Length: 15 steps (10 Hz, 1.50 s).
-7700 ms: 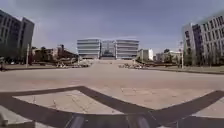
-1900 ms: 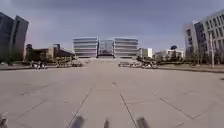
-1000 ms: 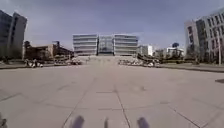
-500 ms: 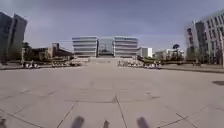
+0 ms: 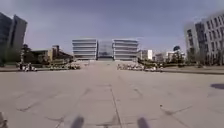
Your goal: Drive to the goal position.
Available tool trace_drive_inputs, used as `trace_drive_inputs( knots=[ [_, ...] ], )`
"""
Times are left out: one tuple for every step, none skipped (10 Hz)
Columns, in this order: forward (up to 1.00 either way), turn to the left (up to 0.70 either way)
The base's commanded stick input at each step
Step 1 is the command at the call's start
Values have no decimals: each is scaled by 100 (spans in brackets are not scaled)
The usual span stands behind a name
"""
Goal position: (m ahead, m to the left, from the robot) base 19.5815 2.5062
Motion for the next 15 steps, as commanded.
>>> trace_drive_inputs(
  knots=[
    [99, 0],
    [99, 0],
    [99, 0],
    [99, 0],
    [99, 0],
    [99, 0],
    [99, 0],
    [99, 0],
    [99, 0],
    [99, 0],
    [99, 0],
    [99, 0],
    [99, 0],
    [99, 0],
    [99, 0]
  ],
)
